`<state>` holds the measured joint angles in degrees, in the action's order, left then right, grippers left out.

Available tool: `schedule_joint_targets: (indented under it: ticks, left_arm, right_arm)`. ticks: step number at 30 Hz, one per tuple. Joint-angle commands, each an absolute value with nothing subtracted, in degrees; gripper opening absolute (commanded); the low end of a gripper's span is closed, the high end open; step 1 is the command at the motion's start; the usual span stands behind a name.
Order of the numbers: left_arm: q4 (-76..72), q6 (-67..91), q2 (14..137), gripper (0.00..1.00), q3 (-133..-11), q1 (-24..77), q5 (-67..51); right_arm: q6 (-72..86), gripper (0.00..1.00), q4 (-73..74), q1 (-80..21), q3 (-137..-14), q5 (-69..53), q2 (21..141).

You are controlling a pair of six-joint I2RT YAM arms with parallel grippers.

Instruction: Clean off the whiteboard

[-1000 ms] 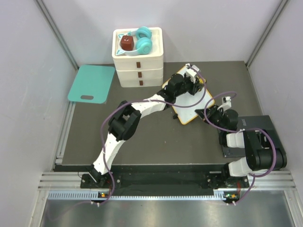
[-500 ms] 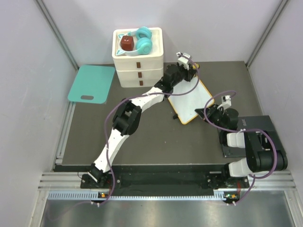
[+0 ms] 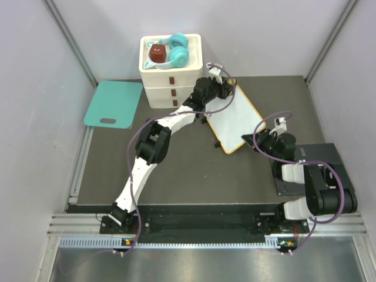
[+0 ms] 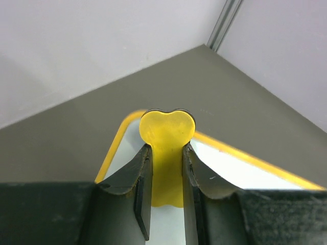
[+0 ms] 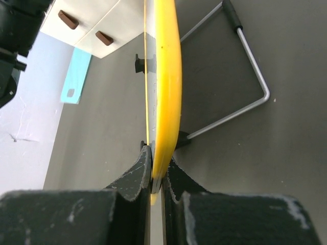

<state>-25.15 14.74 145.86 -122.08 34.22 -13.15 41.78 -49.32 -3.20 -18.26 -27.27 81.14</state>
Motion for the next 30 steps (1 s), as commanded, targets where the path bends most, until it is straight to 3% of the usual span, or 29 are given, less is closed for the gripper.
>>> schedule_joint_targets:
  ticks: [1,5,13,20,30]
  left_arm:
    - [-19.24,17.75,142.91,0.00,-113.57,34.80,-16.97]
    - [-20.83,17.49,142.56,0.00,-111.00,34.80,-17.40]
    - [-24.07,17.40,144.49,0.00,-119.44,35.59,-17.32]
    - [-27.70,19.95,144.05,0.00,-119.53,36.03,-17.59]
    - [-25.84,19.42,140.98,0.00,-107.50,36.12,-22.57]
  right_arm:
    - [33.31,0.00,-47.64,-3.78,-20.21,-31.11,79.80]
    - [32.78,0.00,-47.20,-3.78,-20.30,-31.11,79.89]
    - [31.55,0.00,-46.93,-3.87,-20.21,-31.20,80.86]
    - [31.20,0.00,-46.58,-3.78,-20.57,-31.38,81.12]
    - [31.20,0.00,-46.84,-3.78,-19.60,-31.38,81.21]
